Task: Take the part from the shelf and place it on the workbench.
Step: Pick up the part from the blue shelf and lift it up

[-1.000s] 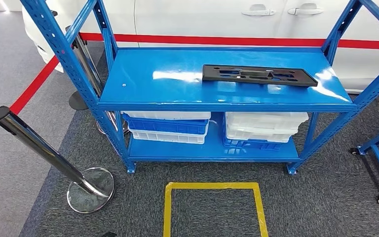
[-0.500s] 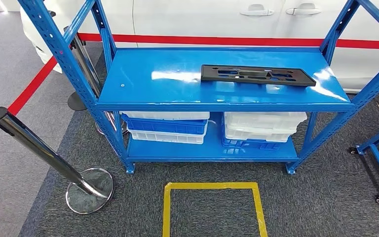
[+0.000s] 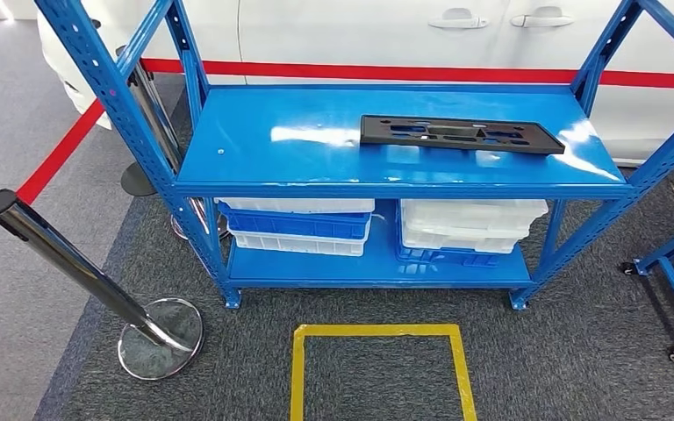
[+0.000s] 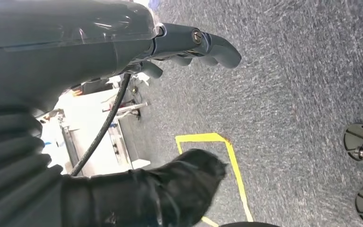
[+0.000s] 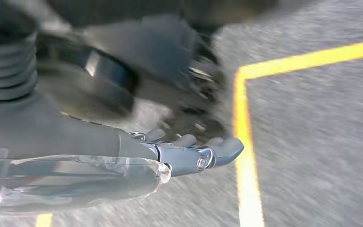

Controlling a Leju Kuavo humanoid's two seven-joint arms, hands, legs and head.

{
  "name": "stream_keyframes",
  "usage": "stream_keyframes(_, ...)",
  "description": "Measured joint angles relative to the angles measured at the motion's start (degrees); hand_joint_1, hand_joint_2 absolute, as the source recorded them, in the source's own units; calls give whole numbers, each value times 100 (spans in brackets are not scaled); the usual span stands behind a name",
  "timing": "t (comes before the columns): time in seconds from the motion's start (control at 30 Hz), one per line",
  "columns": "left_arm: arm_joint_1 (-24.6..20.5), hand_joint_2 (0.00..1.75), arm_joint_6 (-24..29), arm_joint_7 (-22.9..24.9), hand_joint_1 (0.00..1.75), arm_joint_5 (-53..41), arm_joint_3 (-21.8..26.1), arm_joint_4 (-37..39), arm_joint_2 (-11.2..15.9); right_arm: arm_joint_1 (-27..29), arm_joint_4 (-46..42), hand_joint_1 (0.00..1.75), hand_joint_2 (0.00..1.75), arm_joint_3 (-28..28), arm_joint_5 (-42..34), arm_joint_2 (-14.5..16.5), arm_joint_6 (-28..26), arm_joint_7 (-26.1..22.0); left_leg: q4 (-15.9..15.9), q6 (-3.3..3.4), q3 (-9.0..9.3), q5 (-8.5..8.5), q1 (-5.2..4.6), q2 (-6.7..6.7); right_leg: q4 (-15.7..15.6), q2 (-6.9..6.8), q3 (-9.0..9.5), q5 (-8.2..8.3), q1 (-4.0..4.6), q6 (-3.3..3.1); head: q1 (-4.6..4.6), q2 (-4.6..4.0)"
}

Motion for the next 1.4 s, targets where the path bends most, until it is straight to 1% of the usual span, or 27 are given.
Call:
stream_keyframes(0.17,-2,175,-78,-71,0,-150,26,16,52,-329,-312,0,0,-381,131,-531,496,-388,9,5,-15,2,-5,-1,-5,-3,5,11,-5,18,2,0)
stream_keyframes(0.27,-8,175,-121,-121,0,-224,48,31,85,-536,-671,0,0,-601,216,-823,820,-531,15,11,-20,4,-6,1,-10,-1,5,18,-6,29,2,0)
stream_keyframes(0.4,-18,175,-161,-170,0,-311,86,42,121,-843,-1343,0,0,-799,188,-1148,1160,-449,22,28,-8,15,-7,-3,-15,-8,3,26,-8,41,2,0)
stream_keyframes(0.53,-18,175,-206,-219,0,-404,114,55,151,-1091,-2098,0,0,-924,85,-1507,1335,-283,23,40,-8,23,-8,-14,-16,-22,1,32,-8,50,2,0)
stream_keyframes(0.67,-26,0,-242,-259,0,-487,121,70,182,-1279,-2898,0,0,-1011,6,-1830,1481,-161,26,40,-8,24,-8,-14,-17,-25,1,35,-9,54,2,0)
stream_keyframes(0.8,-28,0,-272,-294,0,-586,127,86,209,-1387,-3781,0,0,-1070,-27,-2132,1595,-92,29,41,-9,24,-8,-14,-17,-26,1,35,-9,54,2,0)
stream_keyframes(0.93,-33,0,-307,-337,0,-679,134,96,236,-1427,-4641,0,175,-1088,37,-2376,1653,-74,29,41,-10,24,-8,-14,-18,-27,1,35,-9,54,1,0)
stream_keyframes(1.23,-59,0,-347,-417,0,-933,147,109,311,-1425,-6487,0,175,-1108,780,-2773,1493,-70,29,41,-12,24,-8,-14,-19,-27,-1,35,-8,54,1,0)
stream_keyframes(1.4,-67,0,-357,-453,0,-1056,150,130,346,-1403,-7265,0,175,-1108,1390,-2915,1270,-121,29,41,-12,24,-8,-13,-19,-26,-1,35,-8,54,1,0)
